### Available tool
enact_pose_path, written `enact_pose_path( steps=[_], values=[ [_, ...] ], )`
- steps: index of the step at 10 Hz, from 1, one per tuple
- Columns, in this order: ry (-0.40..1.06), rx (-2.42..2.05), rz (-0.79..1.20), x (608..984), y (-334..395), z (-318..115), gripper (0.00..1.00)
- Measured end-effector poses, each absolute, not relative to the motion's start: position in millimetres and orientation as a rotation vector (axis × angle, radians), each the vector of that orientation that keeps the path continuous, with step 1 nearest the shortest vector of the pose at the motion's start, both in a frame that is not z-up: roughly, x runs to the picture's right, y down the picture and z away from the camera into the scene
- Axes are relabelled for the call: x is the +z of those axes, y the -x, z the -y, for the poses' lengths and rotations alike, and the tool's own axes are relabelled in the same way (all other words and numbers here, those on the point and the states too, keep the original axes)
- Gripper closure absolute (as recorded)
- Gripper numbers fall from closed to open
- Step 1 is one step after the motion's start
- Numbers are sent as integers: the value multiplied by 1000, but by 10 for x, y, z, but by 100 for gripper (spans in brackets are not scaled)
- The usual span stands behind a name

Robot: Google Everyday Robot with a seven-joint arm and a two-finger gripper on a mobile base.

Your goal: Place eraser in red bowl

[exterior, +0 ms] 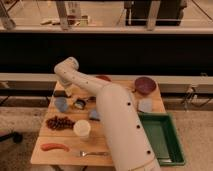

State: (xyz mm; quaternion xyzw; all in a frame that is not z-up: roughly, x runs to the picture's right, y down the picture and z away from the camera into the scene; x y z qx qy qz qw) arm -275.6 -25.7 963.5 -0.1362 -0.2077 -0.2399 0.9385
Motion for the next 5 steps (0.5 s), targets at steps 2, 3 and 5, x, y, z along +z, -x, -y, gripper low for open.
enact_pose_path(
  steps=[2, 3, 5],
  values=[
    [305, -432, 428, 9677, 2793, 260, 20],
    [315, -414, 429, 9683, 2810, 257, 20],
    [339, -369, 436, 9687, 2842, 221, 20]
  ],
)
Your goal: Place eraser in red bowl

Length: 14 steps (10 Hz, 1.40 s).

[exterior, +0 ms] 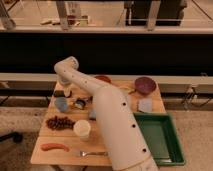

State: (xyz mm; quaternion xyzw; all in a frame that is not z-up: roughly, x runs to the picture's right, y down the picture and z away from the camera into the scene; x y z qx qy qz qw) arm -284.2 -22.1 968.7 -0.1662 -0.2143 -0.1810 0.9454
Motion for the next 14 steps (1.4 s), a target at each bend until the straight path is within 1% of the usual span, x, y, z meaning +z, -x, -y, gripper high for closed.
enact_pose_path(
  steps=[6, 9, 14],
  values=[
    [401, -277, 439, 9663, 2796, 108, 20],
    [488, -230, 416, 9666, 2824, 1, 20],
    [499, -212, 418, 9795, 2821, -79, 20]
  ],
)
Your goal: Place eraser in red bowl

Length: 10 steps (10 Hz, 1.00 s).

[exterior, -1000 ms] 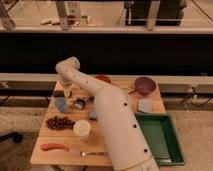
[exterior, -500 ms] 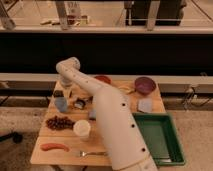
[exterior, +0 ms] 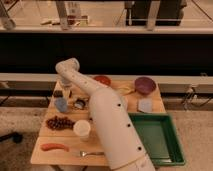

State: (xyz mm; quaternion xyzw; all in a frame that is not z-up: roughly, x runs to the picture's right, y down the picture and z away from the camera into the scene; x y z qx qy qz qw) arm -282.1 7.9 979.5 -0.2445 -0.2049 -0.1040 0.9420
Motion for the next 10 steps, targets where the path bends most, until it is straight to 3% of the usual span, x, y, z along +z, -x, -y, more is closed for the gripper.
enact_pose_path(
  steps=[10],
  values=[
    [494, -118, 469, 9946, 2654, -85, 20]
  ],
)
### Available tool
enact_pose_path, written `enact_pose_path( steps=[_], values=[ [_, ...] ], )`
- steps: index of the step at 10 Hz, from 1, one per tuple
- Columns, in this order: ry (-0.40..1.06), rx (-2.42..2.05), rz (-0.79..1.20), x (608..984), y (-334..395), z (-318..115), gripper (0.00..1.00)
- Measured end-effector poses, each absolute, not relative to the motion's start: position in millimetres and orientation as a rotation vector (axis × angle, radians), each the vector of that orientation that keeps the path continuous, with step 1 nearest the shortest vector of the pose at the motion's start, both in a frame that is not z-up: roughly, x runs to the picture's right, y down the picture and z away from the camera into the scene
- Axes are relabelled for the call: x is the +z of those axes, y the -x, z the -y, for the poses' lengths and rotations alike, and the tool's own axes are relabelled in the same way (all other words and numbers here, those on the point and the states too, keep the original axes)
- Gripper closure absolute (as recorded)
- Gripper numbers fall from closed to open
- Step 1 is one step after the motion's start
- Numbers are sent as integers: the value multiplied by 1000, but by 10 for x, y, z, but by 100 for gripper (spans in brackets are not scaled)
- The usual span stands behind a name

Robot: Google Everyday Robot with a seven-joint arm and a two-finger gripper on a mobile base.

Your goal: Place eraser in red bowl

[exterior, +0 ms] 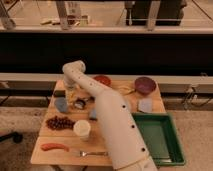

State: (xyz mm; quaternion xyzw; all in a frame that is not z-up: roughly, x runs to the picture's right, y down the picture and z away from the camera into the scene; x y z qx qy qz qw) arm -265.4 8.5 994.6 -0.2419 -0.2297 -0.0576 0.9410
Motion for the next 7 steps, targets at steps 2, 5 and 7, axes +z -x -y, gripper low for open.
enact_pose_path(
  steps=[2, 5, 7],
  values=[
    [496, -108, 478, 9966, 2638, -92, 20],
    [507, -104, 487, 10000, 2655, -112, 20],
    [511, -101, 487, 10021, 2661, -119, 25]
  ],
)
